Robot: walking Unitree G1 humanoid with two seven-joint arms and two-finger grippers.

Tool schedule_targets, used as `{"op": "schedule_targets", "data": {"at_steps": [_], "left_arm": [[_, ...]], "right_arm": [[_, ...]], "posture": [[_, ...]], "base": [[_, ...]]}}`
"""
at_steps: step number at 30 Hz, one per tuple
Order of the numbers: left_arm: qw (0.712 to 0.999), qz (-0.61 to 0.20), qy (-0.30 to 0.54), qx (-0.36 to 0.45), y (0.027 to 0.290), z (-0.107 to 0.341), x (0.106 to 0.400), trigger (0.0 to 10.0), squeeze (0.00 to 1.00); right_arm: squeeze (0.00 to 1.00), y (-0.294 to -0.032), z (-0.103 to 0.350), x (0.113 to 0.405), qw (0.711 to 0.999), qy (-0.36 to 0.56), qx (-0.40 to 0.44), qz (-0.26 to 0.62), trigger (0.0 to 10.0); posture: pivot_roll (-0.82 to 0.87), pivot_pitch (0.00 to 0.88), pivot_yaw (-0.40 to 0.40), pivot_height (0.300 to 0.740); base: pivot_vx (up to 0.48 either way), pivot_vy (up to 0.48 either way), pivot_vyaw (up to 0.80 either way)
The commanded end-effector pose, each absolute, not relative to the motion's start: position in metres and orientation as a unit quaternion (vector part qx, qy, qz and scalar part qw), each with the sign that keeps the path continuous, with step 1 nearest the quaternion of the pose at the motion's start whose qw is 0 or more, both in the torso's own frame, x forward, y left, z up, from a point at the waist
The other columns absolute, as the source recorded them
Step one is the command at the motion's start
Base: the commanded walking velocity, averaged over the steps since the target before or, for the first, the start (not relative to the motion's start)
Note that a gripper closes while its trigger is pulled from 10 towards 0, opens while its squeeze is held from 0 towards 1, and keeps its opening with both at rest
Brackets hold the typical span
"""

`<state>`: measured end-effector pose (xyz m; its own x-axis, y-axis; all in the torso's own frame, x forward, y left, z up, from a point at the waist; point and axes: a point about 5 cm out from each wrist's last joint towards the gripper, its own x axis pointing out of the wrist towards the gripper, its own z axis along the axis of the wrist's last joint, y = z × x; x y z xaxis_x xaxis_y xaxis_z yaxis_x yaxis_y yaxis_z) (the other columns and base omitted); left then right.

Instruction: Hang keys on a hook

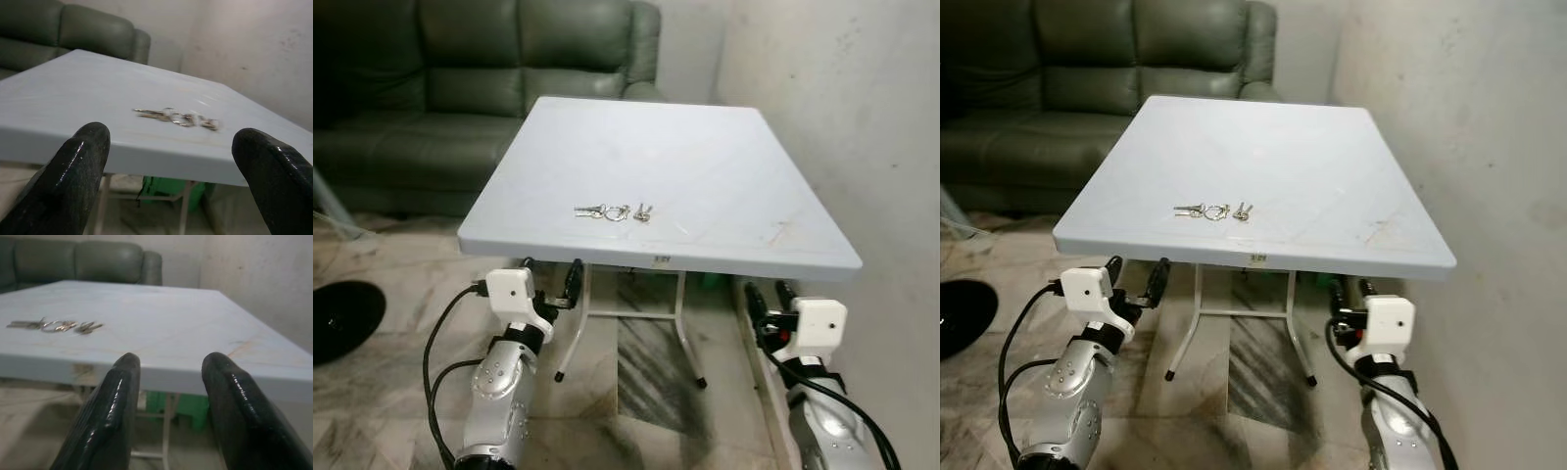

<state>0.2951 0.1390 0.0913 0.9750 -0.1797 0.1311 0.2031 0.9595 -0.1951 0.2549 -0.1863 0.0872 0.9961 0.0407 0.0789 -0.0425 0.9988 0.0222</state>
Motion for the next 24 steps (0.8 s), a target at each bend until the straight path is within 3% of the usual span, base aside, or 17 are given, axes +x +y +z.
{"op": "schedule_targets", "data": {"at_steps": [1,24], "left_arm": [[0.99,-0.087,-0.054,-0.098,0.1478,0.0906,0.2944,10.0,0.0],[0.99,-0.077,-0.049,-0.103,0.1486,0.0887,0.2912,10.0,0.0]], "right_arm": [[0.0,-0.1769,0.0928,0.2589,0.998,-0.049,0.02,0.038,10.0],[0.0,-0.1739,0.0912,0.2583,0.998,-0.044,0.025,0.045,10.0]], "posture": [[0.02,0.017,-0.073,0.74],[0.03,0.023,-0.077,0.74]], "base": [[0.0,0.48,0.0],[0.0,0.459,0.0]]}}
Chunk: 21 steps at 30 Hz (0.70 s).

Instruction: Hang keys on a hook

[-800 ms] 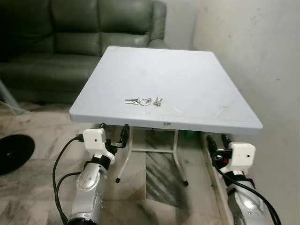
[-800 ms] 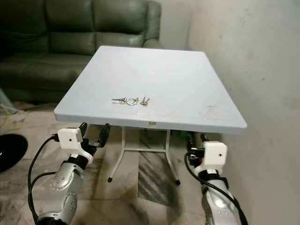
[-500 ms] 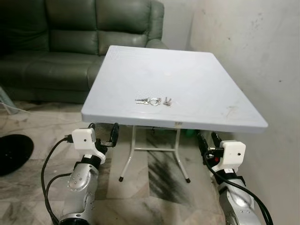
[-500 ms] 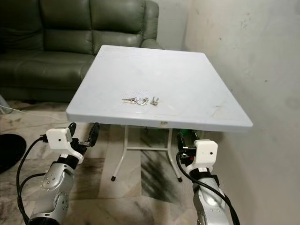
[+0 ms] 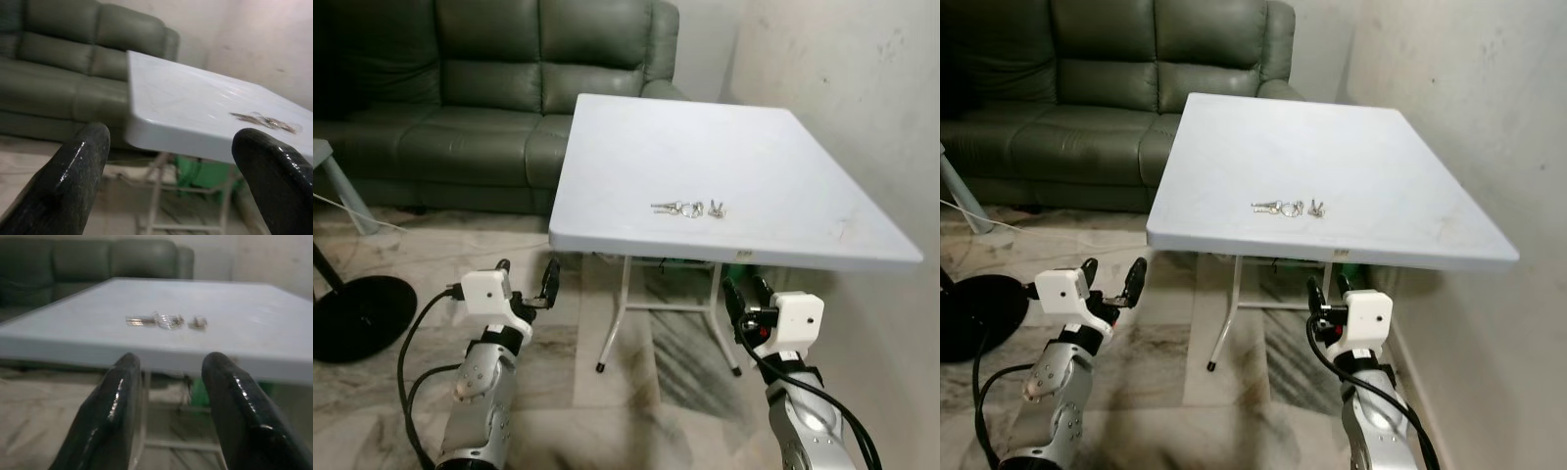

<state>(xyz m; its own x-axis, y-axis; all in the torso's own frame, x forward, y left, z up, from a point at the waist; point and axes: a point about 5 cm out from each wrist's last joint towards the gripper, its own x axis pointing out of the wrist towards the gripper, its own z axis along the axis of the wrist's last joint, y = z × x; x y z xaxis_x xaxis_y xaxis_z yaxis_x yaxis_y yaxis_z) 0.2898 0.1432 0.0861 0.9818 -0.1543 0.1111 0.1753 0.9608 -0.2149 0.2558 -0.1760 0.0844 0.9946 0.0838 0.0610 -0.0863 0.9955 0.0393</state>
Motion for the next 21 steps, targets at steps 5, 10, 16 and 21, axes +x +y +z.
{"op": "schedule_targets", "data": {"at_steps": [5,10,16,21], "left_arm": [[0.992,-0.071,-0.046,-0.093,0.1498,0.0878,0.2905,10.0,0.0],[0.994,-0.055,-0.034,-0.091,0.1507,0.0853,0.2905,10.0,0.0],[0.994,-0.053,-0.021,-0.091,0.151,0.0834,0.2911,10.0,0.0],[0.993,-0.06,-0.022,-0.095,0.15,0.0841,0.2907,10.0,0.0]], "right_arm": [[0.0,-0.1732,0.0911,0.2581,0.998,-0.044,0.025,0.045,10.0],[0.0,-0.1734,0.0908,0.2576,0.998,-0.043,0.026,0.045,10.0],[0.0,-0.1732,0.0904,0.2574,0.998,-0.042,0.027,0.046,10.0],[0.0,-0.1728,0.0904,0.2575,0.998,-0.041,0.027,0.048,10.0]], "posture": [[0.03,0.025,-0.075,0.74],[0.03,0.027,-0.074,0.74],[0.03,0.029,-0.076,0.74],[0.03,0.03,-0.077,0.74]], "base": [[0.0,0.0,0.0],[0.0,0.0,0.0],[0.0,0.0,0.0],[0.111,0.0,0.0]]}}
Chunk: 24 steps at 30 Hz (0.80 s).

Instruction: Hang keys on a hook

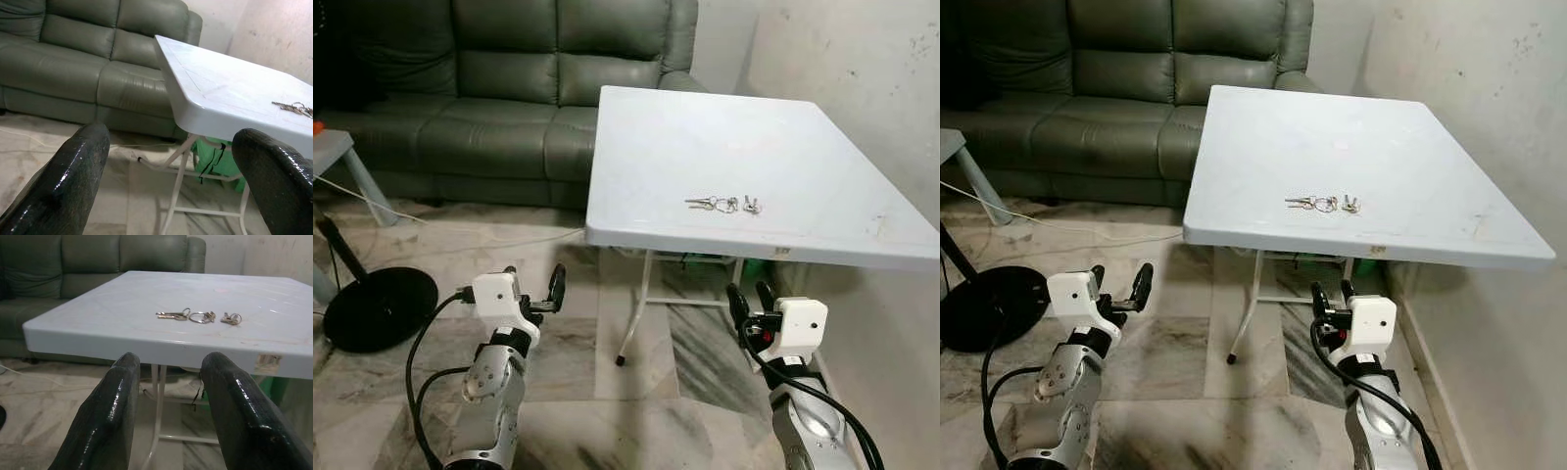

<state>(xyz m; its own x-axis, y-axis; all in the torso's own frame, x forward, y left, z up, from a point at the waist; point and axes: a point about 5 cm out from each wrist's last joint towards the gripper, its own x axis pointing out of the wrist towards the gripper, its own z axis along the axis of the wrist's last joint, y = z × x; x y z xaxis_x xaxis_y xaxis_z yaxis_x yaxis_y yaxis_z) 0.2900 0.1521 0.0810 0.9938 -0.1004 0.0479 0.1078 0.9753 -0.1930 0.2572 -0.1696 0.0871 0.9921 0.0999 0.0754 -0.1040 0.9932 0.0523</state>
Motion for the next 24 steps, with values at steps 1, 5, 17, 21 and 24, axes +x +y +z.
{"op": "schedule_targets", "data": {"at_steps": [1,5,17,21,24], "left_arm": [[0.993,-0.06,-0.022,-0.095,0.15,0.0841,0.2907,10.0,0.0],[0.994,-0.058,-0.018,-0.096,0.15,0.0836,0.2905,10.0,0.0],[0.993,-0.062,-0.016,-0.098,0.1487,0.0838,0.2912,10.0,0.0],[0.993,-0.063,-0.015,-0.1,0.1479,0.0838,0.2914,10.0,0.0],[0.993,-0.064,-0.014,-0.102,0.1475,0.0837,0.2917,10.0,0.0]], "right_arm": [[0.0,-0.1728,0.0904,0.2575,0.998,-0.041,0.027,0.048,10.0],[0.0,-0.1725,0.0902,0.2575,0.998,-0.041,0.027,0.048,10.0],[0.0,-0.1716,0.0899,0.2581,0.997,-0.041,0.028,0.052,10.0],[0.0,-0.1714,0.0898,0.2583,0.997,-0.041,0.028,0.052,10.0],[0.0,-0.1714,0.0898,0.2583,0.997,-0.041,0.027,0.053,10.0]], "posture": [[0.03,0.03,-0.077,0.74],[0.03,0.03,-0.078,0.74],[0.04,0.023,-0.079,0.74],[0.04,0.021,-0.079,0.74],[0.04,0.019,-0.079,0.74]], "base": [[0.307,0.0,0.0],[0.307,0.0,0.0],[0.319,0.0,0.0],[0.33,0.0,0.0],[0.33,0.0,0.0]]}}
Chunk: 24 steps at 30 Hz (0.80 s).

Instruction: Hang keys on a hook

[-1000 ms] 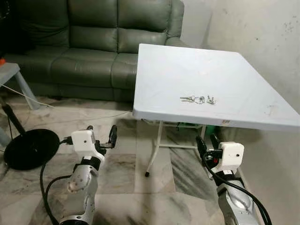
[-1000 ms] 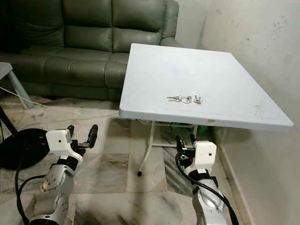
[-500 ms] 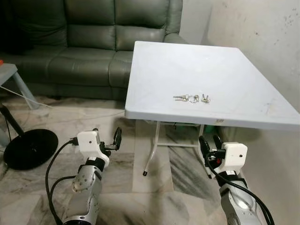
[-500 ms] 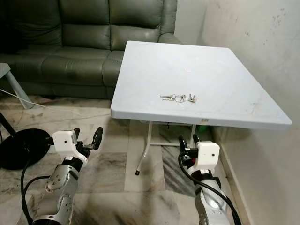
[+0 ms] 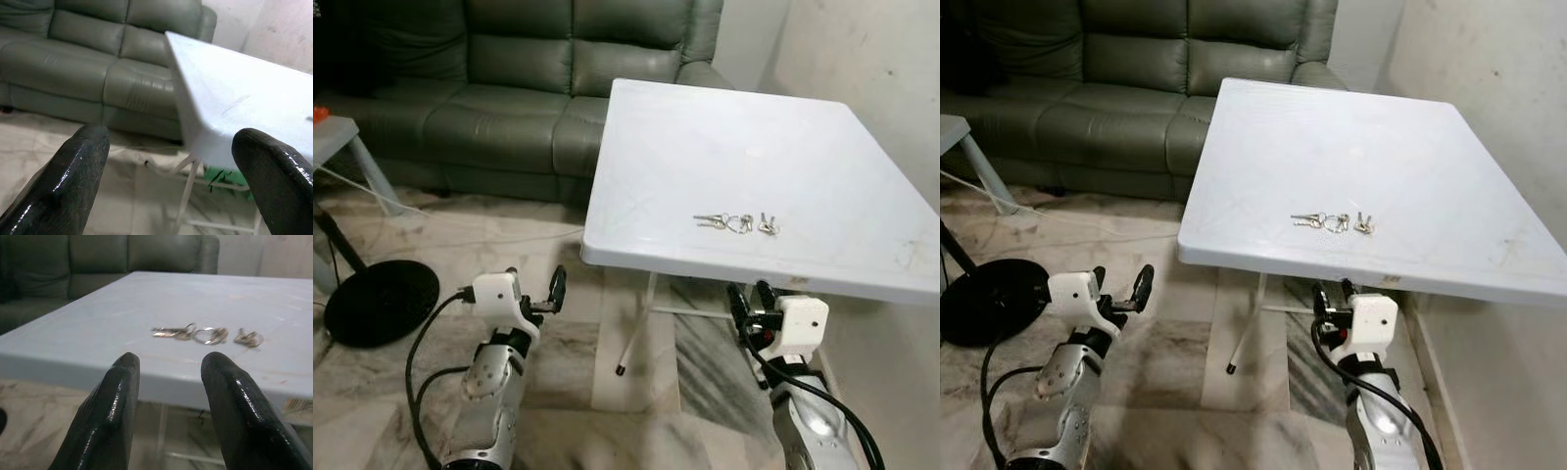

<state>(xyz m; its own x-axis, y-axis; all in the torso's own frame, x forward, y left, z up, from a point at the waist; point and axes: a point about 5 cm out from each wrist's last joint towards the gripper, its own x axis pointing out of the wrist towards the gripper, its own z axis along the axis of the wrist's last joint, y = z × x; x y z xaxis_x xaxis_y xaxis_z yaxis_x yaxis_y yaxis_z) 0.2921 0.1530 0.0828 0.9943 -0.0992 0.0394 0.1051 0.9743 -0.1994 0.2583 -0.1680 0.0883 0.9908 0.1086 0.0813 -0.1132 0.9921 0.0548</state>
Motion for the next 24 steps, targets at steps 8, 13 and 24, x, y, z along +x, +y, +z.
{"op": "schedule_targets", "data": {"at_steps": [8,13,24], "left_arm": [[0.993,-0.065,-0.013,-0.102,0.1466,0.0833,0.2911,10.0,0.0],[0.992,-0.065,-0.013,-0.103,0.1467,0.0832,0.2903,10.0,0.0],[0.992,-0.061,-0.011,-0.107,0.1476,0.0822,0.2873,10.0,0.0]], "right_arm": [[0.0,-0.1705,0.0894,0.2576,0.997,-0.04,0.028,0.055,10.0],[0.0,-0.1705,0.0894,0.2568,0.997,-0.04,0.027,0.055,10.0],[0.0,-0.1703,0.0886,0.2546,0.997,-0.037,0.028,0.057,10.0]], "posture": [[0.04,0.018,-0.08,0.74],[0.04,0.021,-0.081,0.74],[0.04,0.032,-0.083,0.74]], "base": [[0.324,0.0,0.0],[0.325,0.0,0.0],[0.322,0.0,0.0]]}}
